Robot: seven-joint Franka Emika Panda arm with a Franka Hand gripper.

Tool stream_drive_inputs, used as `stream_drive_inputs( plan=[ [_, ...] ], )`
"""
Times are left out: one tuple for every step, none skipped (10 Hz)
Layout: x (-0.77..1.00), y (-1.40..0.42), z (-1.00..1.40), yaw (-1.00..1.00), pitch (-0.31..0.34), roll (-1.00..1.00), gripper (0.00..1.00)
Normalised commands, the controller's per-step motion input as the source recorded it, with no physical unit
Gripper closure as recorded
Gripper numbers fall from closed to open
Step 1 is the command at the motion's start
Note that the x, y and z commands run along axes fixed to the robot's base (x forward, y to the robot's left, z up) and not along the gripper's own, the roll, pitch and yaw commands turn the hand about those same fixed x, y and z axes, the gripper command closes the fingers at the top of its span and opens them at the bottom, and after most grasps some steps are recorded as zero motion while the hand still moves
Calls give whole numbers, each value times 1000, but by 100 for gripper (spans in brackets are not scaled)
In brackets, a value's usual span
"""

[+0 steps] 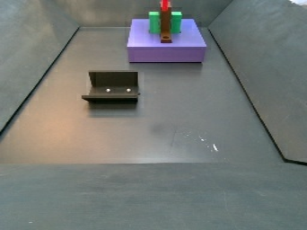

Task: Pick up the red object. Move up. Move to above the board. Insert the red object.
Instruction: Insert the red object.

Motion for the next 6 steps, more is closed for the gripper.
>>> stream_drive_inputs(
  plan=[
    [0,217,-671,-109,-106,0,100],
    [-49,263,-620,-160,-139,-143,100],
    [-131,223,-606,-134,-164,-229,100],
    [-120,191,-531,-100,-157,-297,100],
    [-109,0,-454,0,-146,-274,100],
    [0,-220,-189,29,-73,-91,100]
  ],
)
